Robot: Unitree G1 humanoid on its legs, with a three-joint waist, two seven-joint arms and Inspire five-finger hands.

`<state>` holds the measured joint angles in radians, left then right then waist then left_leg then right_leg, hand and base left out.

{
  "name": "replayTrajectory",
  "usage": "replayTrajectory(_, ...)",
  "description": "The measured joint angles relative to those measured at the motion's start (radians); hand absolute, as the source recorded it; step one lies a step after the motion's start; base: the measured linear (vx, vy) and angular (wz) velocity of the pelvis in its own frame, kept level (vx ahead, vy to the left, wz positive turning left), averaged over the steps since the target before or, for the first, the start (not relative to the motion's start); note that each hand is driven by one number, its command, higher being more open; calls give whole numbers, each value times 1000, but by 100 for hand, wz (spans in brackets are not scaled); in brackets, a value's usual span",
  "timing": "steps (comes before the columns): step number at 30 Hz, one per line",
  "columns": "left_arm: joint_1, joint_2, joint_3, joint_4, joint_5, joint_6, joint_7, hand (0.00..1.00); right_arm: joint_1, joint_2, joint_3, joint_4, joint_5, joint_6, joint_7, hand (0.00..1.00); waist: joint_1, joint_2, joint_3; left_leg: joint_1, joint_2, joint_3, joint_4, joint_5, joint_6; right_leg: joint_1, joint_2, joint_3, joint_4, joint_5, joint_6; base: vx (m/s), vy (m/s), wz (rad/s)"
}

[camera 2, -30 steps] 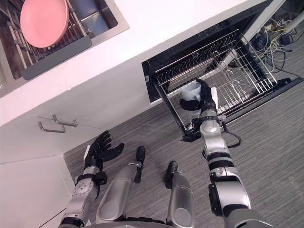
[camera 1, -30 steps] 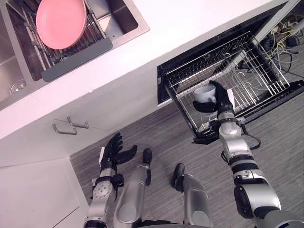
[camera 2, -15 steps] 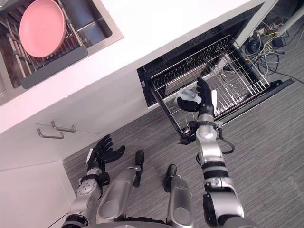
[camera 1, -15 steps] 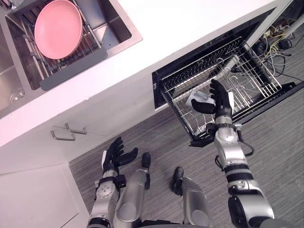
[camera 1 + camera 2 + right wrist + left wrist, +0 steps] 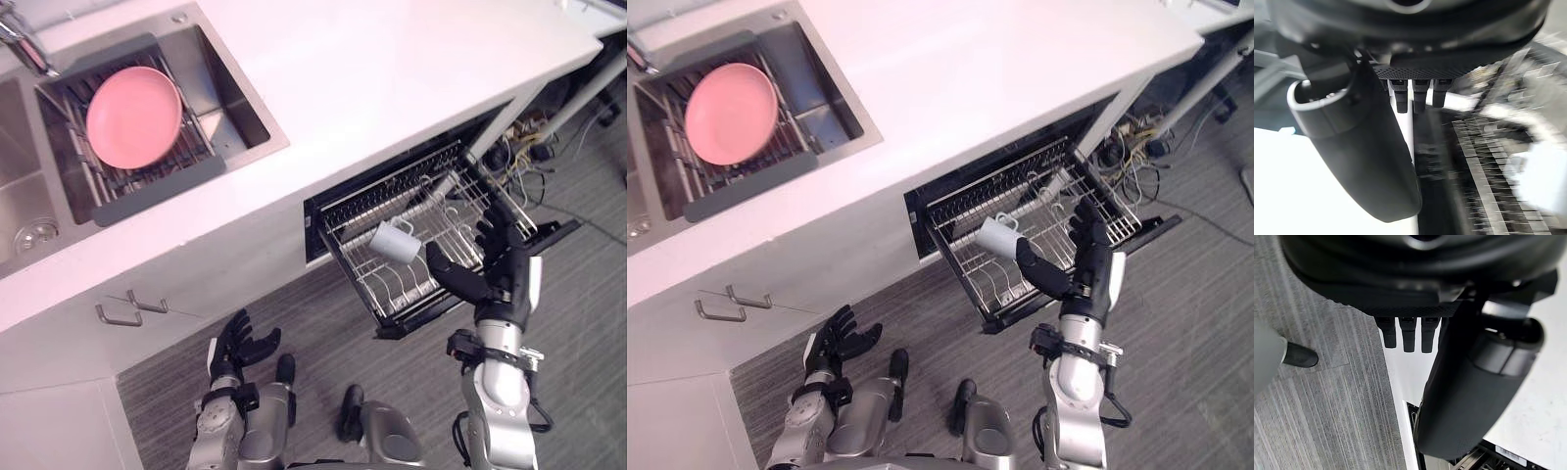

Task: Walk over to the sink, pick up the cup, carry it to the dishwasher, place the cup inside the dishwasher, then close the dishwasher door

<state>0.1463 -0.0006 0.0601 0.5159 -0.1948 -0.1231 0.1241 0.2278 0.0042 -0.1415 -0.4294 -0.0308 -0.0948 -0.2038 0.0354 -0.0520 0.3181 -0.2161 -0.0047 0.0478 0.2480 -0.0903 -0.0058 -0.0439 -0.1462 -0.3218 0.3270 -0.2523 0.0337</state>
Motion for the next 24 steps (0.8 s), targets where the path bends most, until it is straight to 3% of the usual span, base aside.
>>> replayTrajectory(1, 1, -1, -1, 24, 0, 1, -1, 90, 0, -5, 0, -14, 4, -15, 11, 90, -4, 1, -18, 2, 46, 103, 10, -3, 1, 18, -3, -27, -9, 0, 0, 15, 0, 54)
replayTrajectory(3, 4, -3, -2, 53, 1, 1, -4, 90, -10, -28, -1, -16, 9, -34, 31, 90, -10, 3, -41, 0, 79, 184, 21, 1, 0, 36, -13, -66, -13, 0, 0, 42, 38, 58)
replayTrajectory(9, 14, 45, -8, 117, 40, 2, -19, 90, -117, -118, 19, 26, 11, -43, 96, 90, 2, 5, -66, -9, 51, 180, 70, -40, 28, 89, -46, -121, -34, 4, 24, 36, 92, 28)
replayTrajectory(11, 17, 61, -5, 129, 41, 2, -23, 90, -184, -158, 42, 78, 10, -44, 114, 90, 4, -1, -73, -1, 35, 196, 94, -71, 43, 104, -74, -126, -19, -12, 48, 73, 136, 17)
replayTrajectory(12, 18, 62, -3, 138, 41, 2, -31, 90, -228, -186, 55, 121, 8, -46, 123, 90, 2, -1, -74, 8, 33, 219, 125, -97, 51, 104, -103, -128, 39, -29, 61, 90, 137, 22)
replayTrajectory(14, 14, 67, -3, 161, 44, 3, -44, 90, -277, -227, 82, 204, 6, -41, 135, 90, 2, -1, -79, 44, 0, 197, 136, -120, 72, 55, -171, -103, 257, -32, 37, 113, 149, 37)
replayTrajectory(15, 14, 73, -12, 162, 52, 3, -48, 90, -285, -245, 91, 231, 3, -41, 142, 90, 2, -6, -85, 65, -23, 176, 136, -127, 83, 14, -201, -57, 380, -8, -2, 168, 132, 68)
replayTrajectory(16, 18, 82, -26, 165, 62, 2, -53, 90, -292, -263, 100, 258, -12, -41, 150, 90, -3, -6, -98, 85, -44, 139, 133, -126, 88, -51, -197, 48, 497, -3, -20, 194, 85, 89)
replayTrajectory(17, 22, 86, -28, 165, 70, 2, -57, 90, -297, -277, 110, 264, -16, -40, 157, 90, -10, -6, -105, 97, -55, 112, 126, -123, 97, -75, -165, 112, 510, -37, -6, 198, 60, 95)
replayTrajectory(19, 31, 97, -27, 167, 78, 2, -59, 90, -320, -328, 128, 265, -42, -41, 177, 90, -24, -4, -122, 116, -81, 35, 84, -101, 102, -125, -67, 251, 390, -70, 3, 194, -2, 112)
replayTrajectory(22, 37, 113, -27, 173, 78, 2, -59, 90, -369, -387, 134, 280, -42, -44, 190, 90, -23, -11, -129, 125, -103, -24, 80, -97, 94, -132, -13, 305, 168, -19, 16, 175, -60, 89)
replayTrajectory(23, 32, 116, -26, 197, 78, 2, -58, 90, -400, -409, 141, 311, -42, -50, 192, 90, -26, -6, -136, 122, -106, -37, 92, -103, 83, -119, -10, 301, 126, 21, 55, 170, -94, 62)
replayTrajectory(24, 39, 110, -26, 201, 78, 2, -58, 90, -422, -426, 152, 340, -42, -50, 193, 90, -20, 8, -147, 120, -93, -38, 91, -106, 76, -97, 2, 285, 89, 33, 51, 189, -111, 47)
